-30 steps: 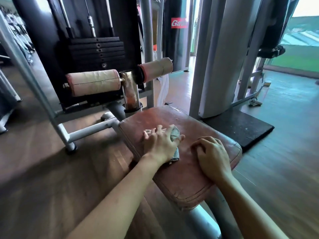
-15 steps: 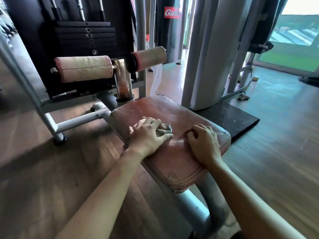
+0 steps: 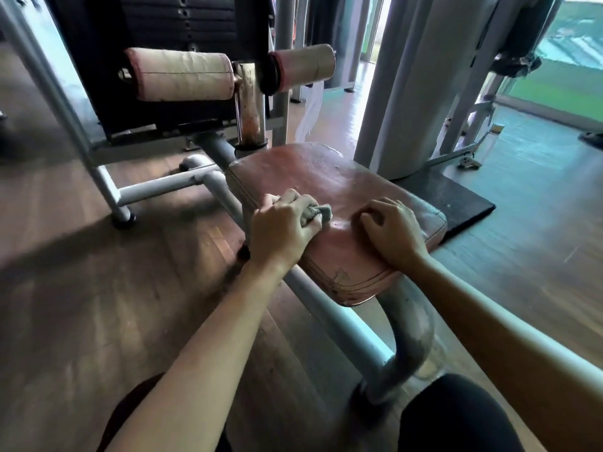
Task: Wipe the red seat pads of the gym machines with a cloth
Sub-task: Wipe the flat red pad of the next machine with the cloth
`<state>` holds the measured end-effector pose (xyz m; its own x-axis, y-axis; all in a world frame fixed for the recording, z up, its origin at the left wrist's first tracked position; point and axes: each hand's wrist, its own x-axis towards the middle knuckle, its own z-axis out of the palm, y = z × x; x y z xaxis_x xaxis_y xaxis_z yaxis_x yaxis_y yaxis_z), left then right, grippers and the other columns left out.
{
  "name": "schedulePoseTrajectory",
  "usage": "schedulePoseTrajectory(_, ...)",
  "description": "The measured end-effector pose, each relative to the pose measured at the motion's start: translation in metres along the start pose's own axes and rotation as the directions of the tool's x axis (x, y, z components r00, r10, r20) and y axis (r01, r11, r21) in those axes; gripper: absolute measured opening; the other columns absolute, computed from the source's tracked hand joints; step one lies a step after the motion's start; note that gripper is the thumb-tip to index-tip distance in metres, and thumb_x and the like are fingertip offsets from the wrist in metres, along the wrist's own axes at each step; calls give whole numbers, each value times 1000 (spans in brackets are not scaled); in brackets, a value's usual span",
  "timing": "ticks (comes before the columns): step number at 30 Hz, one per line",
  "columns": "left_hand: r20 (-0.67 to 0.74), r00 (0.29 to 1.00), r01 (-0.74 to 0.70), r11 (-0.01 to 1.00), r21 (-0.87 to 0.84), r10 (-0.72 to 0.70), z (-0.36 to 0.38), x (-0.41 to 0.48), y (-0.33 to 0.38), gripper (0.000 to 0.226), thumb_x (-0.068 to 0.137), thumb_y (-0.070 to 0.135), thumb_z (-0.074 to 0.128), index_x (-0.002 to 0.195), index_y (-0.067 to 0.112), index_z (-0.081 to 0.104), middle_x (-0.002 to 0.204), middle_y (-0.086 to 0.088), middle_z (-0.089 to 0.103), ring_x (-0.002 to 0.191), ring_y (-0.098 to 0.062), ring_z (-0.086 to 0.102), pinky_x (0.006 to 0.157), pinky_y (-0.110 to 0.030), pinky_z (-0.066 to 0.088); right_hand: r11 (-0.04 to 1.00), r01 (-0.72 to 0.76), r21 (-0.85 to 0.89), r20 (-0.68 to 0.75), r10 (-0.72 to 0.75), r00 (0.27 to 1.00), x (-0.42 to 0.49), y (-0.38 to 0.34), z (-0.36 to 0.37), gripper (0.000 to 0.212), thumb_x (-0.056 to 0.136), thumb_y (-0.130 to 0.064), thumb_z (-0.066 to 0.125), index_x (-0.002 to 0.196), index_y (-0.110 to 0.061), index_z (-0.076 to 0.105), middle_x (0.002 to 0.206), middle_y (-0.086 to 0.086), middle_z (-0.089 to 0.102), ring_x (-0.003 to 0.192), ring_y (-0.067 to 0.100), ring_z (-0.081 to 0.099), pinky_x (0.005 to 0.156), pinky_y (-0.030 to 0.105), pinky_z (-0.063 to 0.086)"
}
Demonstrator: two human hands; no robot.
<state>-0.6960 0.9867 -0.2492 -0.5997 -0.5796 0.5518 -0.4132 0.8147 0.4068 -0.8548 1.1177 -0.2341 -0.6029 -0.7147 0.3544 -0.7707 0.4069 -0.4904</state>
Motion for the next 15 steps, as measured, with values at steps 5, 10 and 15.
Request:
schedulePoseTrajectory(5, -154, 977, 108, 967, -230, -146, -18, -41, -26, 22, 90, 38, 67, 110, 30, 73, 108, 10, 69, 100, -17, 64, 88, -38, 52, 960, 264, -90, 194, -243, 950, -22, 3, 4, 53, 86, -57, 40, 129, -36, 63, 137, -8, 57, 127, 21, 52, 106, 45, 41)
schedulePoseTrajectory(10, -259, 932, 99, 865, -491, -254, -15, -123, -16, 18, 91, 23, 77, 108, 17, 74, 111, 6, 71, 108, -12, 66, 96, -35, 51, 970, 236, -56, 132, -228, 965, -20, 4, 8, 47, 85, -56, 43, 126, -43, 63, 135, -14, 57, 128, 18, 50, 108, 46, 39)
schedulePoseTrajectory(15, -290, 916, 83, 840, -537, -276, 22, -147, 29, 25, 83, 20, 85, 104, 8, 77, 108, 0, 73, 104, -14, 68, 92, -34, 54, 969, 248, -8, 88, -247, 965, -20, 8, 14, 42, 87, -52, 47, 125, -41, 63, 133, -15, 58, 126, 18, 53, 104, 50, 43)
